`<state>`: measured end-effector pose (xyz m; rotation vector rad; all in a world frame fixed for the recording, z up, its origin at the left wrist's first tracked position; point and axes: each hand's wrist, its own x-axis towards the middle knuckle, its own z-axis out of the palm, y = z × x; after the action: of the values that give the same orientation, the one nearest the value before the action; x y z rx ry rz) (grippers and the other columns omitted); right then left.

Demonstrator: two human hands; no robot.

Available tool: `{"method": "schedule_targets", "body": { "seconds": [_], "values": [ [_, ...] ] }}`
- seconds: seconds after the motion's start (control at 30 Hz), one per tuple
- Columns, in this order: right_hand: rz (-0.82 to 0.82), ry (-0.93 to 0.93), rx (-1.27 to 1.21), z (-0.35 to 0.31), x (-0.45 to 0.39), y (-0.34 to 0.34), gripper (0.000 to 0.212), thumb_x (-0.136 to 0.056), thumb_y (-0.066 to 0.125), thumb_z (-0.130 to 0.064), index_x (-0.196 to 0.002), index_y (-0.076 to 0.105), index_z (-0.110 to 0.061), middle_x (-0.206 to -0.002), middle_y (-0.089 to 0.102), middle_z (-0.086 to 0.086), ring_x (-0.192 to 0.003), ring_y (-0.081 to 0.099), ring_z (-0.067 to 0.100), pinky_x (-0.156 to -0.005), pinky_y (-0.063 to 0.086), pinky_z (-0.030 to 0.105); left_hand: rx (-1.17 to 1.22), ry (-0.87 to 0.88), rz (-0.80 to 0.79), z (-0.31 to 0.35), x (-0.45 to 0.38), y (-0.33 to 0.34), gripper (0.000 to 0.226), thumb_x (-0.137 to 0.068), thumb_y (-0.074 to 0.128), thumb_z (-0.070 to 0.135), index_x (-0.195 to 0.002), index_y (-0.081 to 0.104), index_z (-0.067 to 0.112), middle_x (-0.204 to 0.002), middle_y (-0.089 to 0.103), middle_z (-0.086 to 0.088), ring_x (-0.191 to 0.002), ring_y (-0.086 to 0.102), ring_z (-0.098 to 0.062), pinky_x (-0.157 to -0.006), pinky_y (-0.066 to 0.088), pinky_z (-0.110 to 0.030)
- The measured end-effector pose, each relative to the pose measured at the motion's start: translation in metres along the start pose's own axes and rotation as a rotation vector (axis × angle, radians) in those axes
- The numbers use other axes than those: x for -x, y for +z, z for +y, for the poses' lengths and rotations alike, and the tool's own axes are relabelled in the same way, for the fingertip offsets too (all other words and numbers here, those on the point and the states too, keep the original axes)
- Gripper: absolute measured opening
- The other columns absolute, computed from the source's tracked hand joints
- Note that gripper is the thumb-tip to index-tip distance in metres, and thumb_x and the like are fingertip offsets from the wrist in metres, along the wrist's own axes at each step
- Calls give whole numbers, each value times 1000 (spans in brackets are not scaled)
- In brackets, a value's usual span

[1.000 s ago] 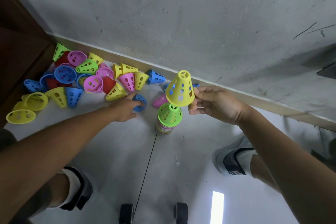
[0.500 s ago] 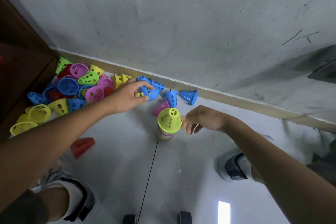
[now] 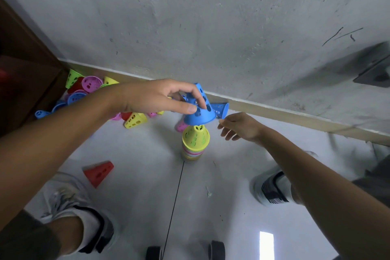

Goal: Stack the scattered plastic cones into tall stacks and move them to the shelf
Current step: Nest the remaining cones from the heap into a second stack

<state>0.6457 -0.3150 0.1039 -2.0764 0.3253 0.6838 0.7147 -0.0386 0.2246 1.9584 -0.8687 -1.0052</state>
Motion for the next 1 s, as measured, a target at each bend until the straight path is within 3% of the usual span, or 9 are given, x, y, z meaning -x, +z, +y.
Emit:
{"method": "schedule_targets", "body": {
  "seconds": [0.1, 0.2, 0.33, 0.4, 0.53, 0.63, 0.73, 0.83, 1.0],
  "values": [
    [35, 5, -78, 2, -2, -2, 36, -104, 50, -37, -102, 70, -8, -91, 74, 6, -75, 68, 18, -72, 53, 28, -22, 12, -108, -2, -2, 7, 22, -97, 63, 41, -118, 67, 39, -121, 66, -14, -112, 61, -31, -92, 48, -32],
    [49, 11, -147, 1, -6, -2, 36, -103, 51, -37, -105, 70, -6, -93, 74, 6, -76, 67, 18, -75, 53, 30, -40, 3, -148, -7, -6, 17, 20, -97, 61, 41, -115, 70, 43, -126, 60, 3, -124, 55, -16, -102, 47, -26],
    [50, 24, -200, 0, -13, 3, 33, -102, 52, -39, -103, 69, -10, -97, 75, 7, -79, 69, 19, -80, 55, 34, -76, -66, -254, -17, -8, 26, 28, -93, 58, 58, -114, 72, 45, -148, 42, 21, -146, 20, 8, -121, 28, -44],
    [51, 33, -219, -1, -17, 5, 33, -102, 52, -39, -105, 69, -11, -101, 75, 8, -80, 69, 19, -82, 55, 35, -37, -68, -241, -19, -6, 28, 23, -97, 58, 50, -108, 76, 40, -151, 41, 22, -143, 23, 13, -122, 26, -42],
    [22, 41, -270, -5, -28, 11, 37, -103, 51, -40, -115, 67, -10, -112, 72, 8, -89, 67, 20, -89, 55, 38, 75, -60, -143, -27, -2, 24, 28, -100, 55, 36, -98, 80, 24, -147, 50, 19, -135, 46, 4, -115, 36, -34],
    [-19, 41, -294, -7, -37, 15, 42, -103, 47, -46, -123, 64, -13, -121, 68, 2, -101, 64, 19, -90, 54, 37, 155, -123, -43, -46, 0, 17, 36, -93, 56, 45, -94, 79, 17, -139, 59, 18, -129, 53, 1, -109, 45, -36],
    [-93, 76, -291, -6, -49, 19, 49, -102, 41, -55, -128, 63, -19, -129, 63, -5, -117, 59, 19, -100, 52, 41, 166, -239, 33, -78, 4, 11, 40, -87, 58, 55, -93, 78, 21, -133, 64, 16, -130, 52, 2, -110, 46, -40],
    [-177, 114, -281, -7, -60, 24, 49, -100, 37, -63, -120, 66, -29, -138, 57, -7, -126, 53, 21, -108, 46, 46, 104, -358, 46, -121, 12, 7, 35, -94, 58, 54, -97, 78, 25, -128, 65, 16, -128, 54, -4, -109, 47, -42],
    [-265, 166, -283, -12, -76, 30, 54, -98, 37, -65, -124, 64, -26, -138, 55, -7, -128, 51, 20, -105, 44, 38, -17, -495, 98, -185, 32, 16, 25, -93, 65, 50, -96, 75, 27, -107, 71, 4, -106, 64, -13, -90, 53, -35]
  ]
}}
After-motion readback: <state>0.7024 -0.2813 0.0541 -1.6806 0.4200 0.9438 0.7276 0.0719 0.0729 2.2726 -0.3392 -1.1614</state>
